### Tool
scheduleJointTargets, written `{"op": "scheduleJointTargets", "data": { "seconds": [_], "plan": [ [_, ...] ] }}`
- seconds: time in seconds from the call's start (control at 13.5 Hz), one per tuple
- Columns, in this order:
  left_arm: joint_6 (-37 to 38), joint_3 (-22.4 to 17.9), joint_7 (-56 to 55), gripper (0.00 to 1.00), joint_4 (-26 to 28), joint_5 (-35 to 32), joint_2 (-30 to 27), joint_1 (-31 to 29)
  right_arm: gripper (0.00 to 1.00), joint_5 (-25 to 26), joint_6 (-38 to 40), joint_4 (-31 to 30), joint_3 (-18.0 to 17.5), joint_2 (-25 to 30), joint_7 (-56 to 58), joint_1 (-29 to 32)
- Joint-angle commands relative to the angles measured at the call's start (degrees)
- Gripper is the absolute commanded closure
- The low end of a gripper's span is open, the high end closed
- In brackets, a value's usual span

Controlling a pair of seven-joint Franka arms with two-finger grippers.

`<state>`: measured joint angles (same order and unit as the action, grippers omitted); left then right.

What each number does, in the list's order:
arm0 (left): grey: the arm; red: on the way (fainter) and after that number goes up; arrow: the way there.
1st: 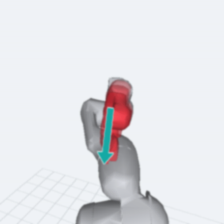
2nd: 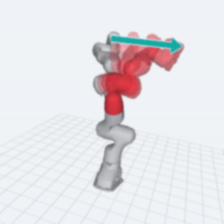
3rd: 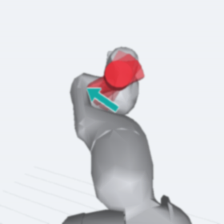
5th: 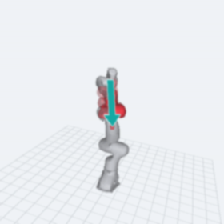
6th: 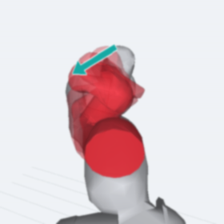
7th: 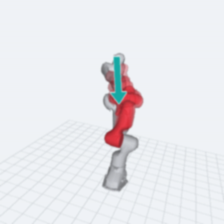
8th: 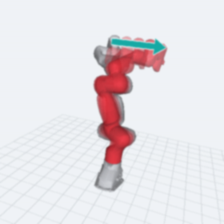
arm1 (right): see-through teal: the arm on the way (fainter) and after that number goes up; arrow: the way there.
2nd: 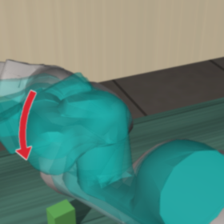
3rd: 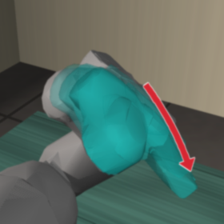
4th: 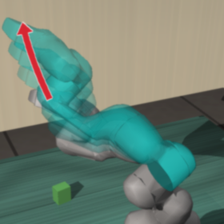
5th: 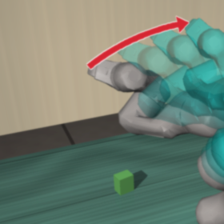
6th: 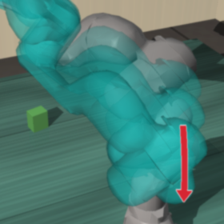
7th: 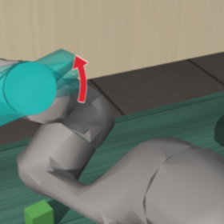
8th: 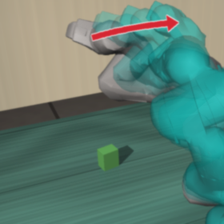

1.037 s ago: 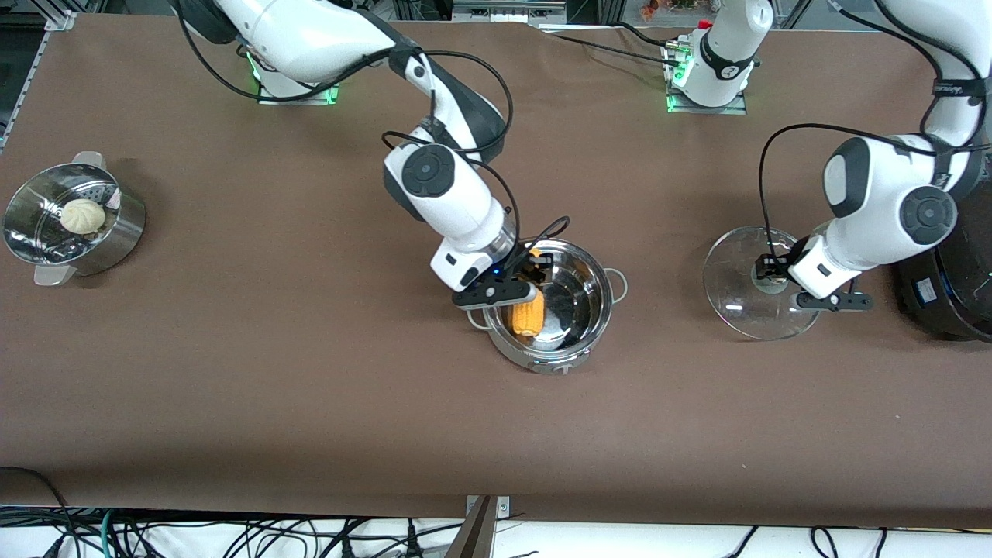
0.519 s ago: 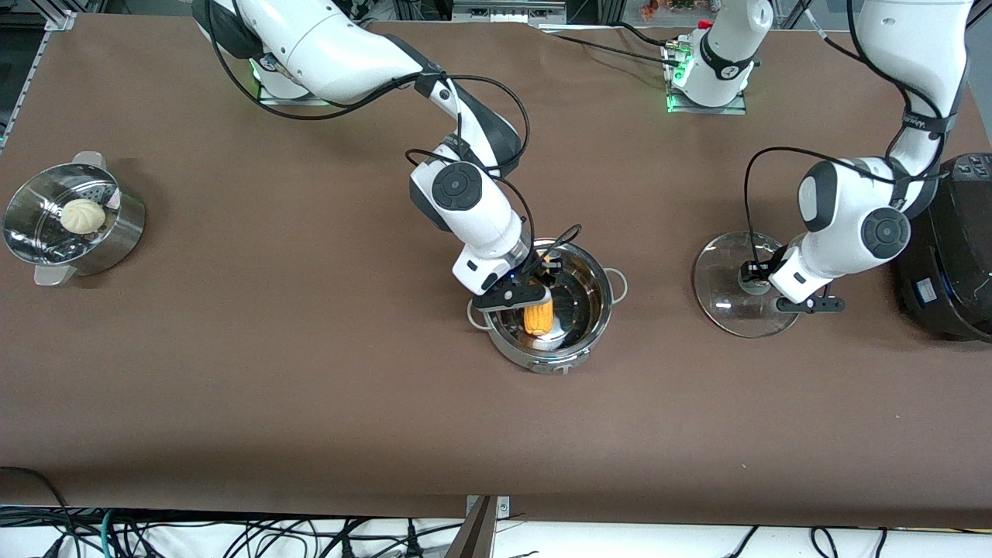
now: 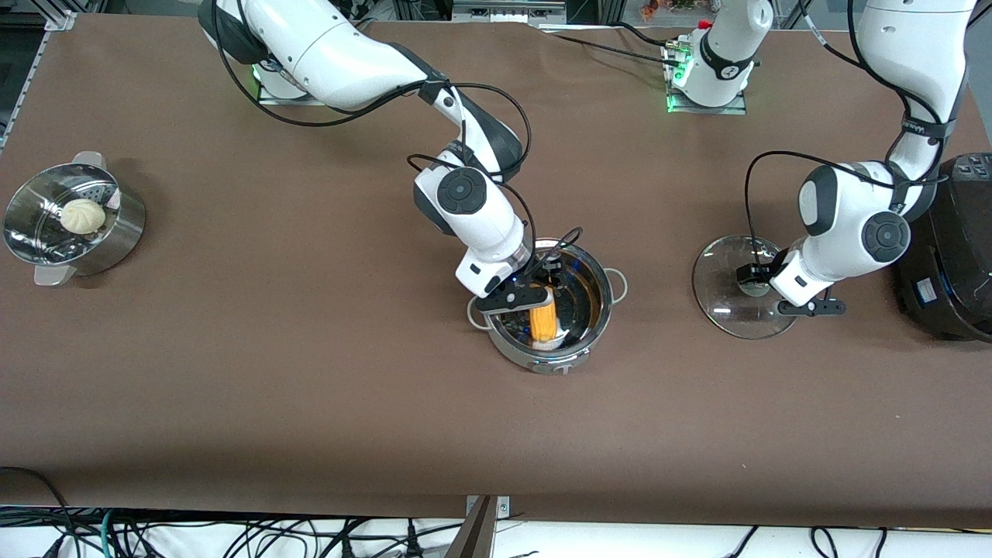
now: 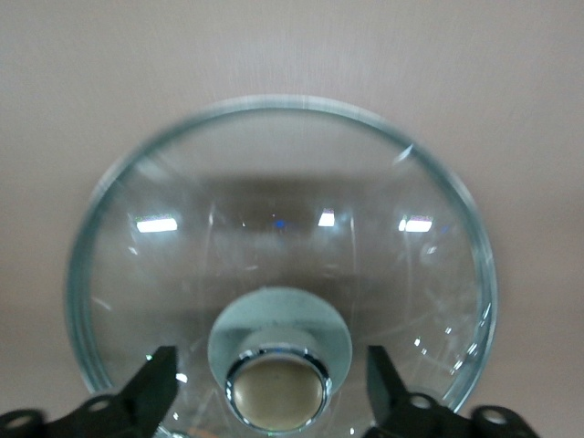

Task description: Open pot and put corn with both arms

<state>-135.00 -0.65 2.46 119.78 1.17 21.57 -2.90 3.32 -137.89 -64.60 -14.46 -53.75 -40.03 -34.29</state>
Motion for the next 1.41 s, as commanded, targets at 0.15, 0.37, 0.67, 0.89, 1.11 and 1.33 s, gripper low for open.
{"op": "scheduleJointTargets", "data": {
  "seconds": [0.15,0.37,0.67,0.89,1.11,1.33],
  "plan": [
    [18.6,0.8,0.1,0.0,-13.7,-1.0,-6.5,-0.5,0.0,2.1,9.8,1.9,1.0,4.6,0.2,0.0],
    [38.4,0.9,0.2,0.0,-29.2,-1.0,-7.3,-0.1,0.0,3.0,22.0,1.5,3.0,12.0,3.9,1.4],
    [44.1,0.5,0.3,0.0,-36.1,-1.1,-10.2,-0.4,0.0,2.6,37.5,1.4,4.5,20.2,13.9,9.5],
    [45.0,0.5,0.4,0.0,-36.0,-1.9,-11.2,-0.4,0.0,2.6,46.3,1.5,4.7,24.7,19.9,18.1],
    [44.6,0.6,0.3,0.0,-33.7,-1.8,-15.3,0.6,0.0,2.8,51.9,1.6,6.9,26.7,23.6,22.9],
    [45.2,0.7,-0.3,0.0,-33.5,-1.6,-16.4,1.1,0.0,2.5,56.0,1.6,14.6,28.3,33.6,24.5]
  ]
}}
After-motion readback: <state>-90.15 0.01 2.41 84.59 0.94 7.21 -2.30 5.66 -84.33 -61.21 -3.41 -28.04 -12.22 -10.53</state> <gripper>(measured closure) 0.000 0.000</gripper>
